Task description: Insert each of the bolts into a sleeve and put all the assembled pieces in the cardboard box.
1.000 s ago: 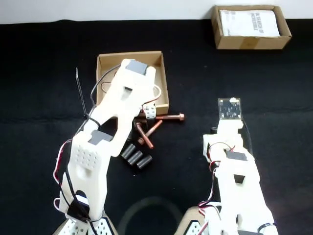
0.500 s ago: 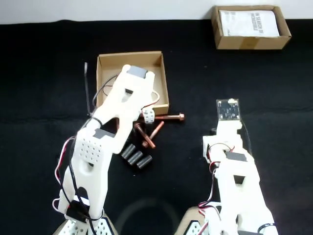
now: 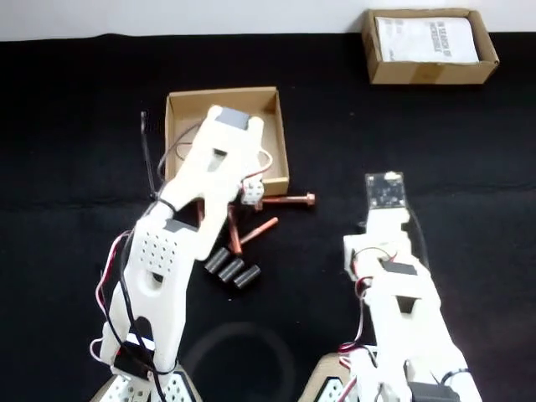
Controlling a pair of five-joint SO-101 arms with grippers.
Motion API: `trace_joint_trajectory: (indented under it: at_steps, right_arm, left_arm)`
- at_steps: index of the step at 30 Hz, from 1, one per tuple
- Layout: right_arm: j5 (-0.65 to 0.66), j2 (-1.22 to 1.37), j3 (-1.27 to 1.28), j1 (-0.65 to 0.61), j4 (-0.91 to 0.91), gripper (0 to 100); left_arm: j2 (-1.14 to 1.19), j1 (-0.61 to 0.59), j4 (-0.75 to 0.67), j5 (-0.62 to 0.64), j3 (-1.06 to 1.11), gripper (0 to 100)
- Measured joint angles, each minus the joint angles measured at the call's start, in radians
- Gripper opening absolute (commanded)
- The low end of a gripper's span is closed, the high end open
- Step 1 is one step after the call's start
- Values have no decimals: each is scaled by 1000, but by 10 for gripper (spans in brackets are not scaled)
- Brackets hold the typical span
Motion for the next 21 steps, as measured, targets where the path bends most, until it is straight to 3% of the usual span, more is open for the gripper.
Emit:
trace_joint_trajectory:
  at_steps: [6, 14, 21]
  right_arm:
    - [0, 0, 0, -91, -2, 8]
    - [-8, -100, -87, -193, 130, 8]
    - [-262, -456, -115, -390, 163, 8]
  left_arm:
    - [-130, 5, 6, -11, -64, 8]
    - [-549, 101, 11, -204, -74, 8]
    - [-910, 117, 14, -264, 9, 8]
